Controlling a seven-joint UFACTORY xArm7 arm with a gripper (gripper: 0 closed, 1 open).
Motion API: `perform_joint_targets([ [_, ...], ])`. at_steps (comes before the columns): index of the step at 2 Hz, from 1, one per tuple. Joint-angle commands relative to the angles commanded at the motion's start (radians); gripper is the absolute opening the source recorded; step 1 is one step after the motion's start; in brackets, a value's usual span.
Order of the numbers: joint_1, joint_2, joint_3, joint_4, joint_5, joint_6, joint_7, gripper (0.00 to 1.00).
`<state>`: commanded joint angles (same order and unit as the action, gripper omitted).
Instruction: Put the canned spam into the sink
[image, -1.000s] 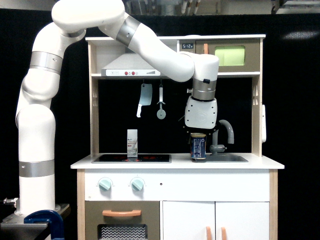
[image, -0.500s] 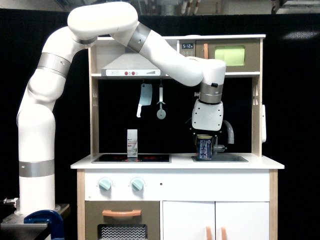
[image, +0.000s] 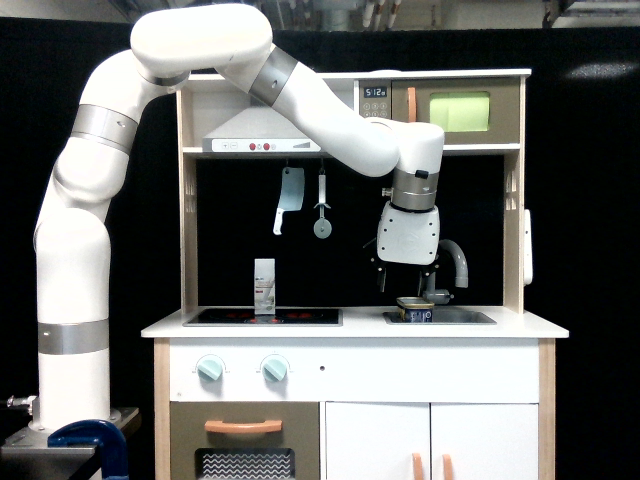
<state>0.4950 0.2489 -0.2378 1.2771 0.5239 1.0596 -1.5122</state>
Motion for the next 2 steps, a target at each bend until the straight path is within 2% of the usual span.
perform_joint_targets([
  [1, -0.061, -0.386, -0.006, -0.291, -0.124, 0.084, 0.021, 1.0],
  [2, -0.118, -0.607, -0.033, -0.422, -0.205, 0.178, 0.015, 1.0],
])
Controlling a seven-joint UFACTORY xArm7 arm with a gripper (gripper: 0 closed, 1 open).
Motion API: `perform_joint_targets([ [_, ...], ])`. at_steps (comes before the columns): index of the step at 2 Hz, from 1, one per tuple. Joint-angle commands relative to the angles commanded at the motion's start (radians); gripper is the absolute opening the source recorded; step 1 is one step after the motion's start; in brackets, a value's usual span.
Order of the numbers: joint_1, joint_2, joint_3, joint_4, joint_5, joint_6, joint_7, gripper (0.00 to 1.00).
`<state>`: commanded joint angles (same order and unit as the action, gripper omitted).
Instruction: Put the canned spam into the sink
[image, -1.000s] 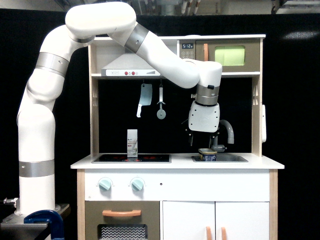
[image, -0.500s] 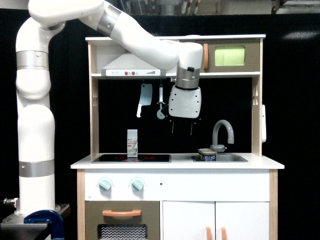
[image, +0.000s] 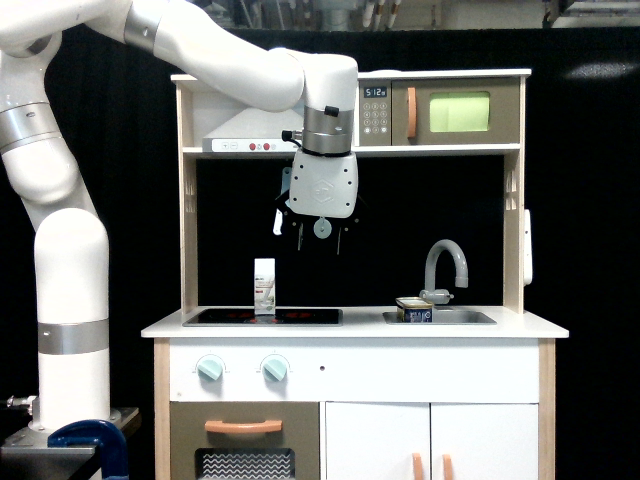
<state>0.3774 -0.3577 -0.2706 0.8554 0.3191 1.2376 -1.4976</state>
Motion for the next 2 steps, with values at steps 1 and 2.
perform_joint_targets([
  [1, -0.006, 0.037, -0.025, 0.072, -0.004, 0.045, -0.019, 1.0],
  [2, -0.007, -0.006, -0.012, 0.037, -0.011, 0.046, -0.001, 1.0],
])
